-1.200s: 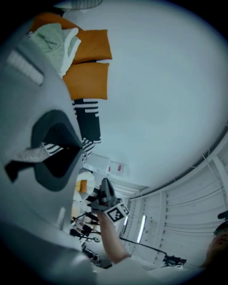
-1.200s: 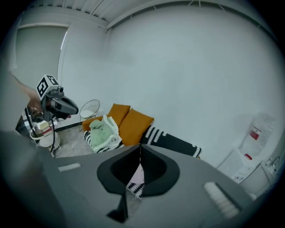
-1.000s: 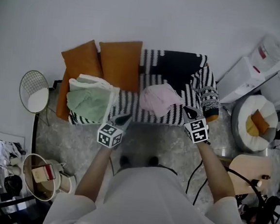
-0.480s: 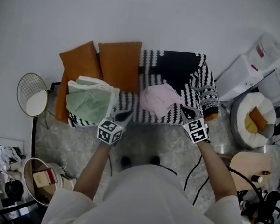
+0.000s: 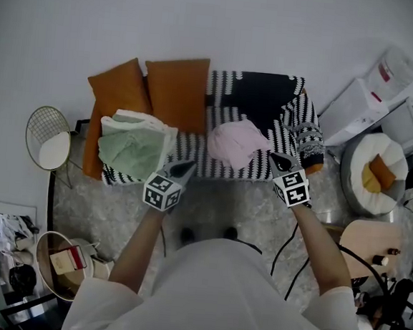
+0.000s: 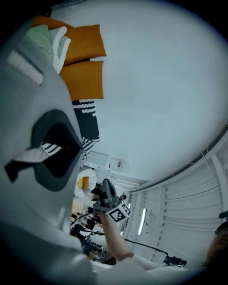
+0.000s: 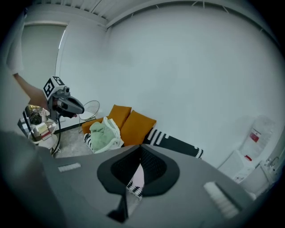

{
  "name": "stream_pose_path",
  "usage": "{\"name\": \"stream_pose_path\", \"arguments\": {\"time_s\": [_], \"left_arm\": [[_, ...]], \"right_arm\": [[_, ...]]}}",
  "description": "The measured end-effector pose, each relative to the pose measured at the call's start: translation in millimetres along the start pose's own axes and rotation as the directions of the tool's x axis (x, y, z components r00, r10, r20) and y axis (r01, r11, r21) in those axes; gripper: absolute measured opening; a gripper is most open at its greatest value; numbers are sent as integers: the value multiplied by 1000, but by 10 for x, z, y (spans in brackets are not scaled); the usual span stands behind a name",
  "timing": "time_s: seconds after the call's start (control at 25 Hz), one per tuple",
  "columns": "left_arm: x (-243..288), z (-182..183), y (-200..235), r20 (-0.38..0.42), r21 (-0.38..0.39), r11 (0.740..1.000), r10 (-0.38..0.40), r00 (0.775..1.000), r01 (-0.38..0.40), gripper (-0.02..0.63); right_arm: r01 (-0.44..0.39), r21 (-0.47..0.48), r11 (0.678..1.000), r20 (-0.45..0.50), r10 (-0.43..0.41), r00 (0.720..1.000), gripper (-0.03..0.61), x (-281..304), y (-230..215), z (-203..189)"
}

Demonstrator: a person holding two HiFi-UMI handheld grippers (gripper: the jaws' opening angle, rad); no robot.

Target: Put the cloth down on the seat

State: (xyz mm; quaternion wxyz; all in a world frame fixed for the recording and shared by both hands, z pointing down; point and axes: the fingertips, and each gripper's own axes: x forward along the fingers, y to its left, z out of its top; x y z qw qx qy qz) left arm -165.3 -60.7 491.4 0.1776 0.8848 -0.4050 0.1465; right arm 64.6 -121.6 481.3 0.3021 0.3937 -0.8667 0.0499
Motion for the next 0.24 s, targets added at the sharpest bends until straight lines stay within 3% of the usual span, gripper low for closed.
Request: {"name": "stream_pose_path", "arguments": {"time_s": [0.24], "left_arm": [[-21, -52, 12, 0, -12, 1000, 1, 1000, -1, 0]], "right_arm": [[-7, -27, 1000, 0, 7, 1000, 3, 22, 106, 11]]}}
